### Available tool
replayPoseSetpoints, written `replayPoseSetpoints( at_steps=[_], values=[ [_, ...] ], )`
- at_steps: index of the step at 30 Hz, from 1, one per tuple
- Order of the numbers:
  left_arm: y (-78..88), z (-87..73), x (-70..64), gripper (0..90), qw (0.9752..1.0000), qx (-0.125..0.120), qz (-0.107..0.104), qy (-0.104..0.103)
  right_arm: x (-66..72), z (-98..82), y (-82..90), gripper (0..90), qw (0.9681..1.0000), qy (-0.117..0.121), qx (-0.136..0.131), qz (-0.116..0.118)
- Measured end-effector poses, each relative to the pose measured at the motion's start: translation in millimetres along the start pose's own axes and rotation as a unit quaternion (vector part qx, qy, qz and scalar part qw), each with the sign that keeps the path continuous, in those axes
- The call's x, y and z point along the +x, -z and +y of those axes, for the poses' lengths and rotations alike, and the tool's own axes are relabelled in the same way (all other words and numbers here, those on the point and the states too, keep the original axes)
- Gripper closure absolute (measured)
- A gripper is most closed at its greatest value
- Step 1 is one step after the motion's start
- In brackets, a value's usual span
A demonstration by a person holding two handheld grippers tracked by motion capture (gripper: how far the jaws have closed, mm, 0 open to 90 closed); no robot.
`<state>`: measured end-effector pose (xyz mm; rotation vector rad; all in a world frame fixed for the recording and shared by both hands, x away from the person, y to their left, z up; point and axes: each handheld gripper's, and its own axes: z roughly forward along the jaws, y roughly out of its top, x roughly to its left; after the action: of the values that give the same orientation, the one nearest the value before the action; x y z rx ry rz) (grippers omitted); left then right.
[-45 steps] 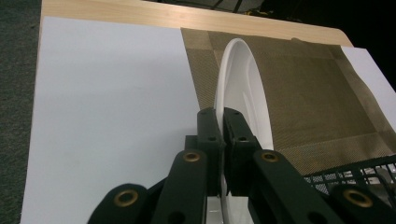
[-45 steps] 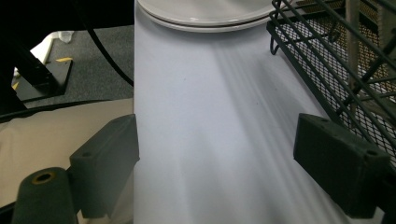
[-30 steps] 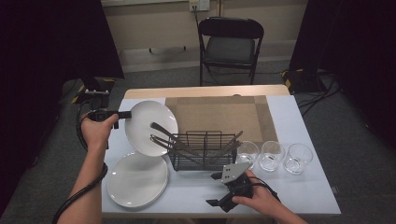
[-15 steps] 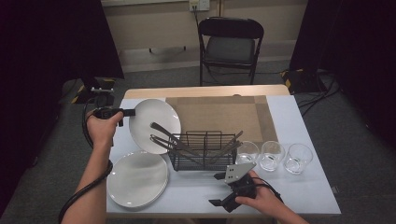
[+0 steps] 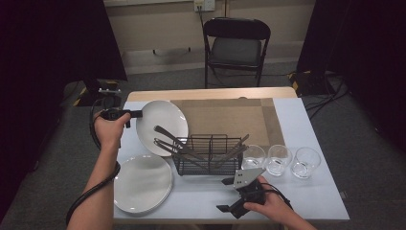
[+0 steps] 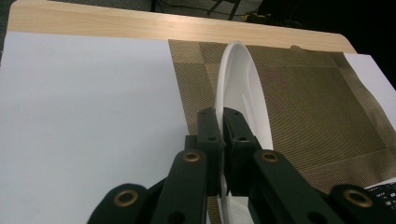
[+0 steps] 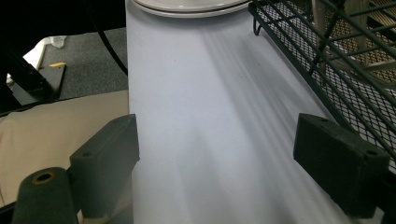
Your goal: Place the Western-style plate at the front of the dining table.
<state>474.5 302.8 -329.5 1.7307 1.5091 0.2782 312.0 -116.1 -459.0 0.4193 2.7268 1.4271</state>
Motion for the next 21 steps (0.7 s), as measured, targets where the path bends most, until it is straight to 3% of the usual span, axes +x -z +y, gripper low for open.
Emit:
replayPoseSetpoints(
  at_steps=[21],
  values=[
    [-18.6,9.3,-12.1,86.8,1.0,0.0,-0.006,-0.007,-0.9,-6.7,4.8,13.4,1.0,-0.002,0.003,-0.003]
  ],
)
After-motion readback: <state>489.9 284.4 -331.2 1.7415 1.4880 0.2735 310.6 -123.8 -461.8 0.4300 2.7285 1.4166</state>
